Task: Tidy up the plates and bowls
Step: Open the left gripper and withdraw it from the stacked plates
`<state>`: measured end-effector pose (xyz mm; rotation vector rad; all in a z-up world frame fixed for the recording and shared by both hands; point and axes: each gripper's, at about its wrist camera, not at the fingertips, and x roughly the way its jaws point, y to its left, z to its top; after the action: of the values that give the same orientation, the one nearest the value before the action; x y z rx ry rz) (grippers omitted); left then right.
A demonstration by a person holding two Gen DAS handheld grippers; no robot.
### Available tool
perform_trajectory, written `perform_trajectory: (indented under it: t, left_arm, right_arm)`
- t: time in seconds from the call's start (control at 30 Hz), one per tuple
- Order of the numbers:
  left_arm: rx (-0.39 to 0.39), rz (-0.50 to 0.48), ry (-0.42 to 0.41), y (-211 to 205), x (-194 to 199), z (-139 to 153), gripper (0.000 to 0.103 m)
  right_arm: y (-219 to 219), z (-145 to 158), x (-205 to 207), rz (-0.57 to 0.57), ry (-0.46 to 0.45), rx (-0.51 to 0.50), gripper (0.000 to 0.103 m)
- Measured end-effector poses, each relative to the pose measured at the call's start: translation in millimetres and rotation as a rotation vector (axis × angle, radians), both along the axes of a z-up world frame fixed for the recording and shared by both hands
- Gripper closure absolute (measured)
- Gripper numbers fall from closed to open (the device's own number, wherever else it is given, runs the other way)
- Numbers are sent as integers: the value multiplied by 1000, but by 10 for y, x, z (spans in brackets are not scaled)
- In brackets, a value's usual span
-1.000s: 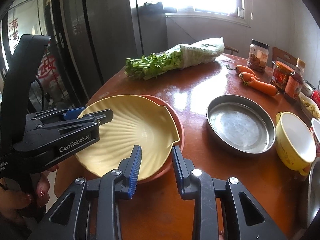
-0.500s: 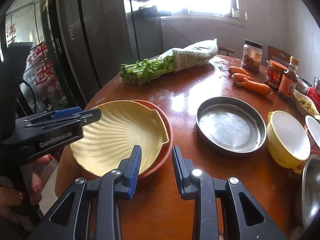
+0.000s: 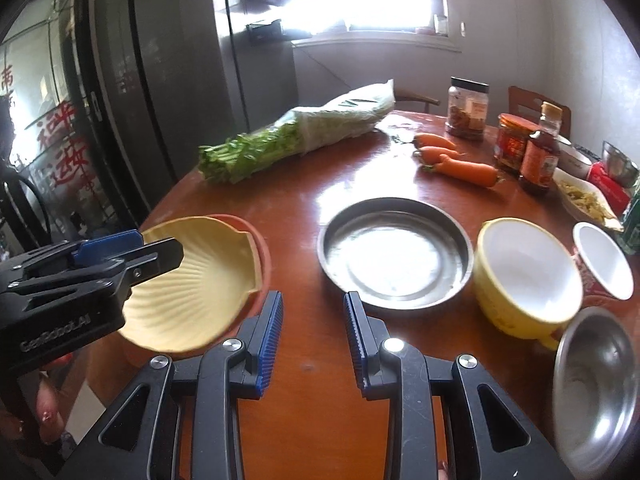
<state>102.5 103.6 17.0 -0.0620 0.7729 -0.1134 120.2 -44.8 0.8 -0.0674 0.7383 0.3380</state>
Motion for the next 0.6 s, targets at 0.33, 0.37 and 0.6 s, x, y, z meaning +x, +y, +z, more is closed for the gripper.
perform_trajectory:
  t: [0.33,0.37,0.6]
  left_arm:
    - [27,-38,23,-238,114,-34,53]
    - [24,-37,25,-229,116,-29,52]
    - [19,-22,30,-182,88,-27,52]
  right_arm:
    - [11,-153,385,61,53,-17,71]
    - [44,-179,446,71,65,-26,71]
    - [138,-344,513,122,116,-69,70]
